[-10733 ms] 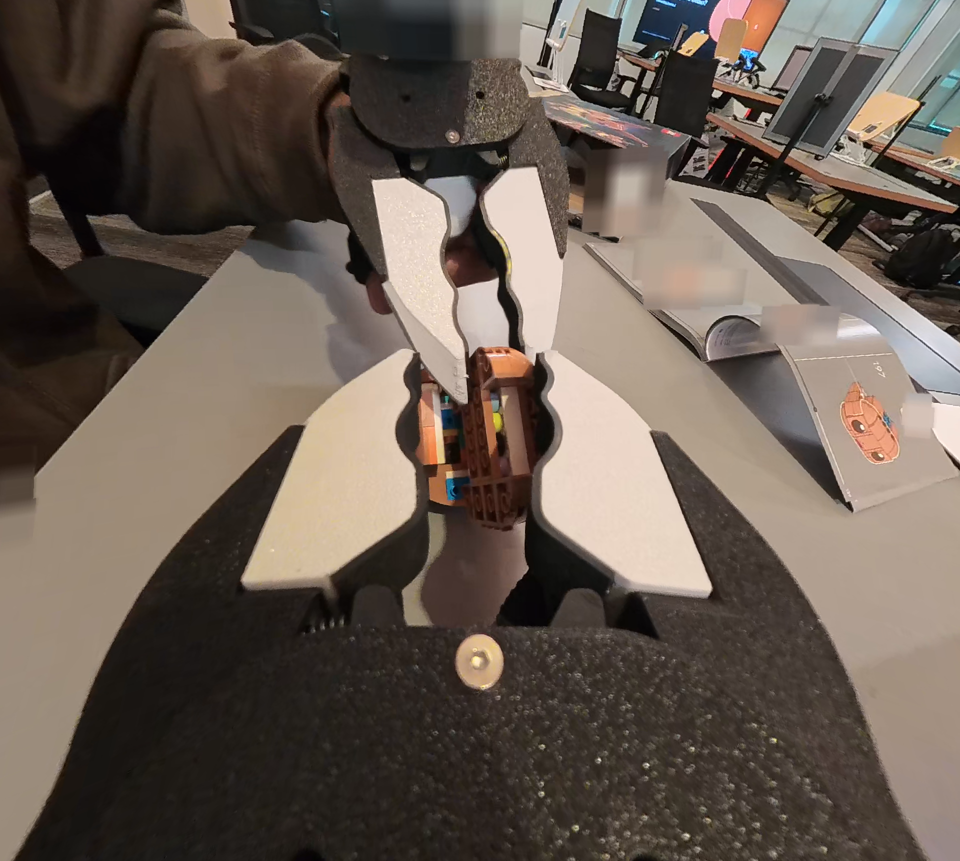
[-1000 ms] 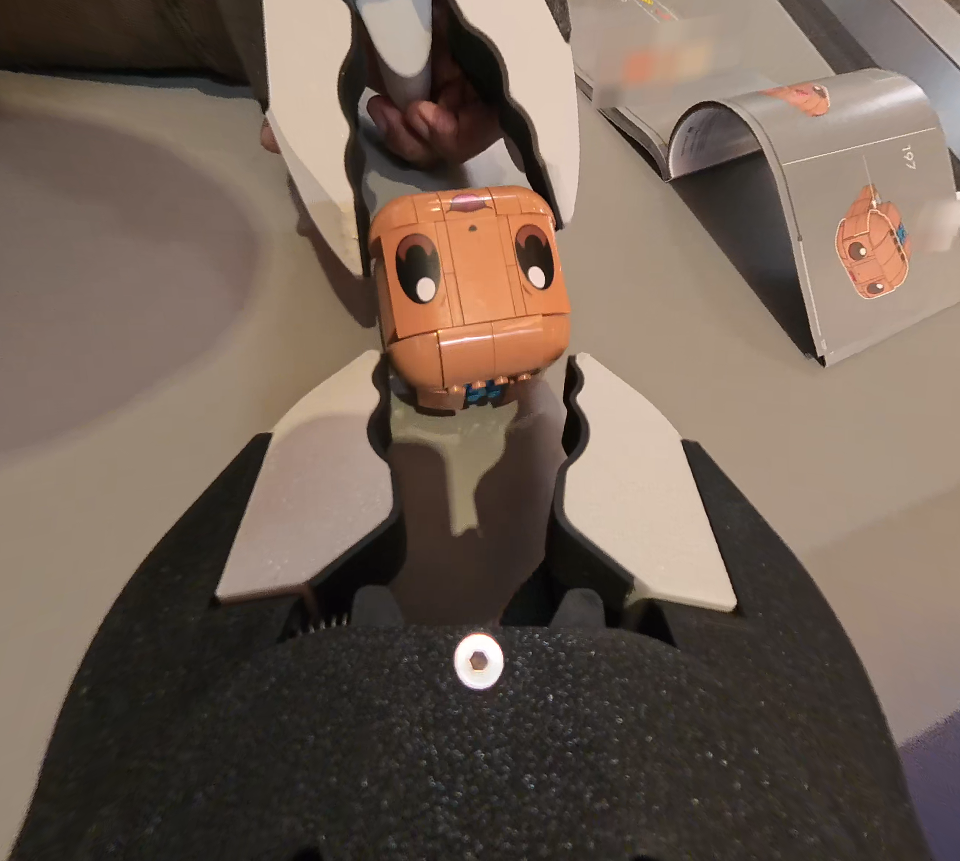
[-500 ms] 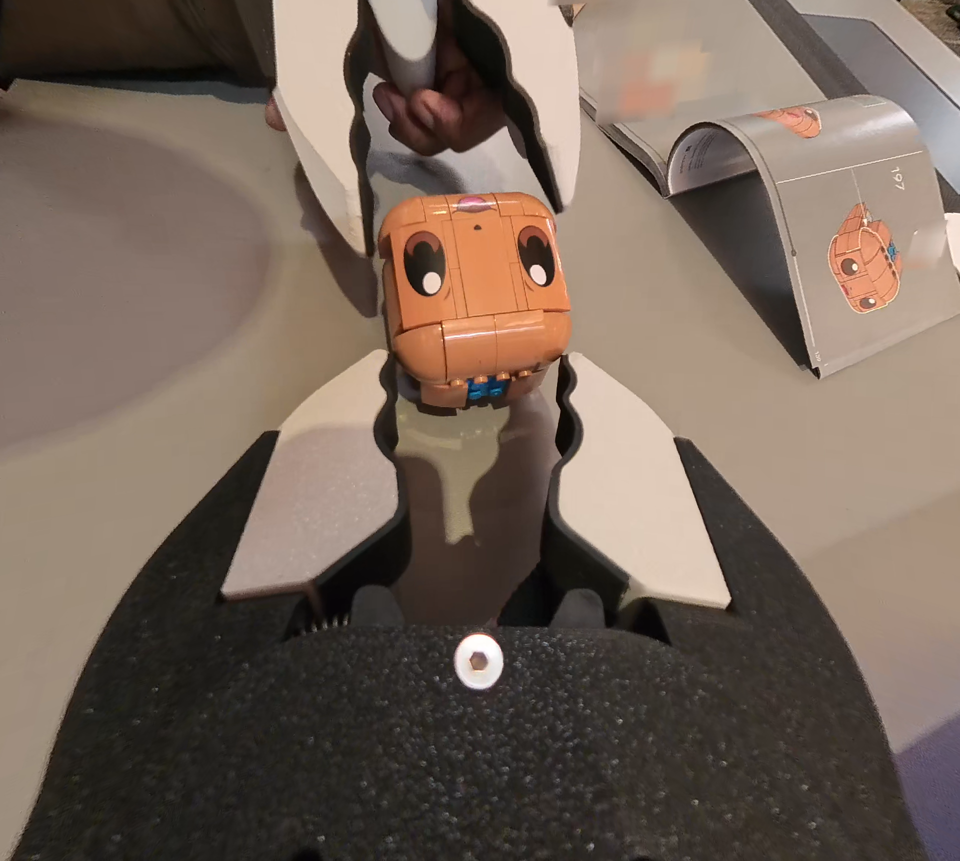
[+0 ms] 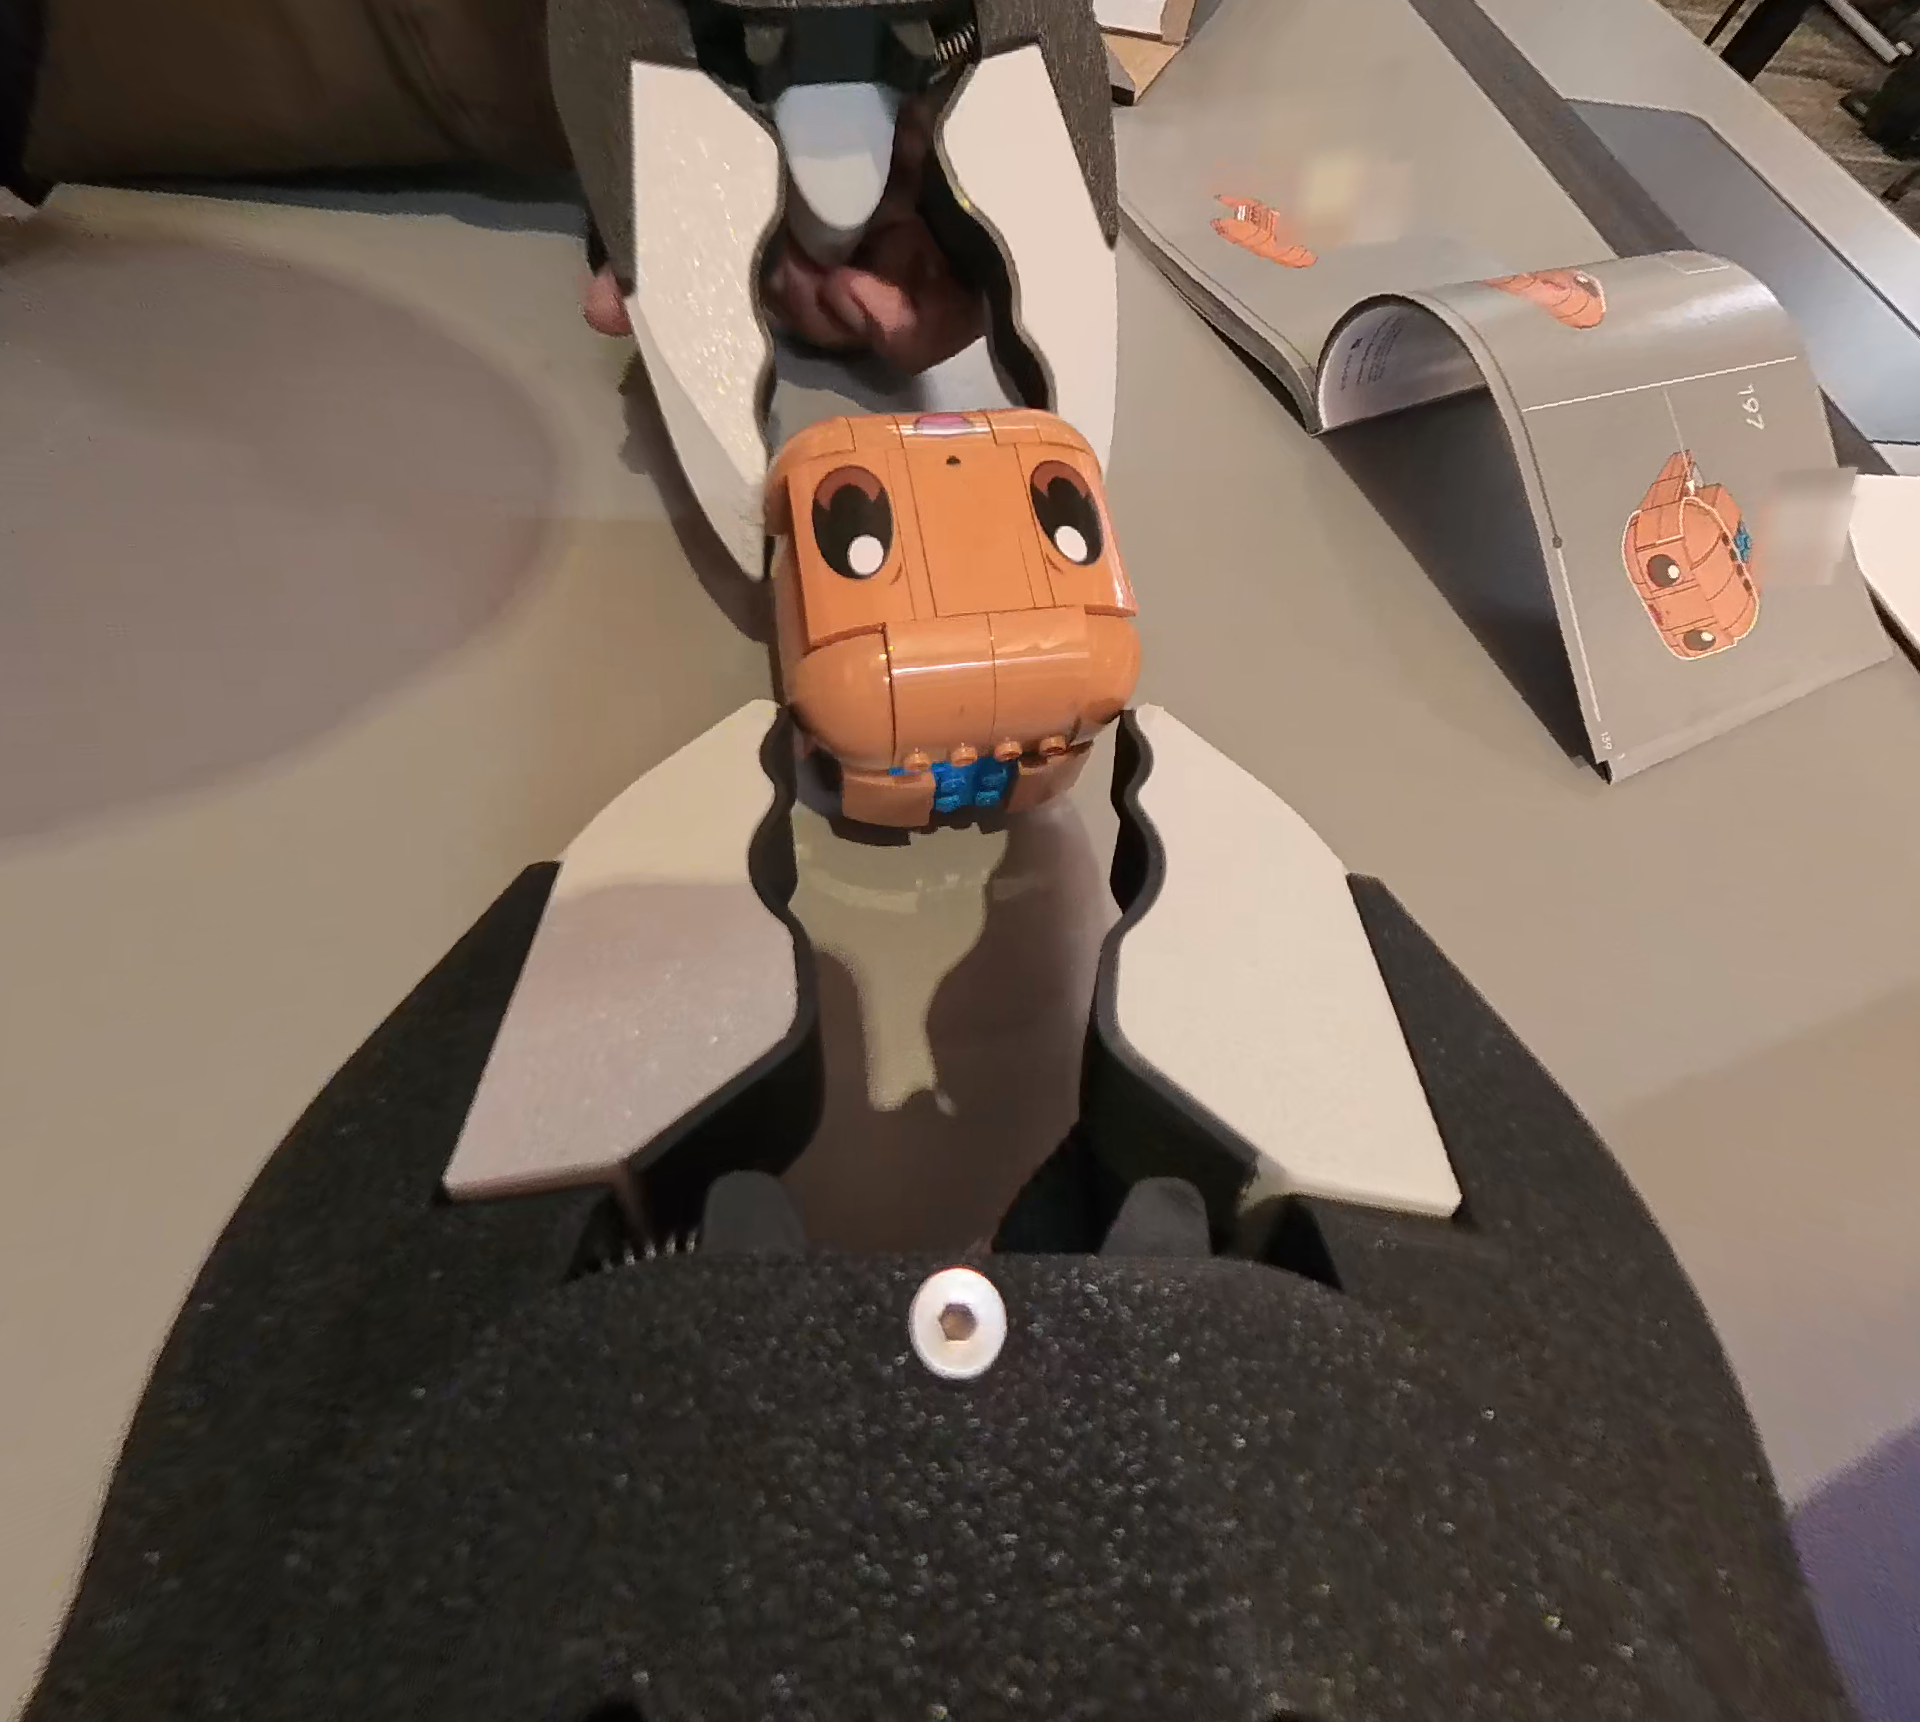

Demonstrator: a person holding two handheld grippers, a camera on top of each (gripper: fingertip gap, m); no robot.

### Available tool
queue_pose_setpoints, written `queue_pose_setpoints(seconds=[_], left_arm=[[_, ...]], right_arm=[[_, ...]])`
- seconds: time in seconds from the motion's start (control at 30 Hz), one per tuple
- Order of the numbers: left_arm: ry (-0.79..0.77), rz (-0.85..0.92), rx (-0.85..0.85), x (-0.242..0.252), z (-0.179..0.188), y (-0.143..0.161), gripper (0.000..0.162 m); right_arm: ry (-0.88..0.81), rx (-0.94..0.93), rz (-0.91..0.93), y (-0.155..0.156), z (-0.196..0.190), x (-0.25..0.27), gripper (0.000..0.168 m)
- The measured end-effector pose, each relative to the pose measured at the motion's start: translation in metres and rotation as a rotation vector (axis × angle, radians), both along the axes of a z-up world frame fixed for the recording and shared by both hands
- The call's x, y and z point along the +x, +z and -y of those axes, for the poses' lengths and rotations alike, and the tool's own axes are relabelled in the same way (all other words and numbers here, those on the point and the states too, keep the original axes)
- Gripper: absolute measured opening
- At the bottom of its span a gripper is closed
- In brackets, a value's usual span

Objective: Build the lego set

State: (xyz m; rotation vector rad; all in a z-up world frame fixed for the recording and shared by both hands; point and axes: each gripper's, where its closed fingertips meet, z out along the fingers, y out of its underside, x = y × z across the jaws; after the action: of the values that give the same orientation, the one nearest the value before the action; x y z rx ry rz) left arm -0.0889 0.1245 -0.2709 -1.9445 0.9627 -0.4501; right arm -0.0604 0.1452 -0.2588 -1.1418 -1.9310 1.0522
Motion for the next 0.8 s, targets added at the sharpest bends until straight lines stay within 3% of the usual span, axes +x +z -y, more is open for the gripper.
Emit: queue_pose_setpoints(seconds=[0.8], left_arm=[[0.007, -0.024, 0.039, 0.0052, -0.0031, -0.0005, 0.067]], right_arm=[[-0.01, -0.004, -0.035, 0.0047, -0.0014, -0.0013, 0.058]])
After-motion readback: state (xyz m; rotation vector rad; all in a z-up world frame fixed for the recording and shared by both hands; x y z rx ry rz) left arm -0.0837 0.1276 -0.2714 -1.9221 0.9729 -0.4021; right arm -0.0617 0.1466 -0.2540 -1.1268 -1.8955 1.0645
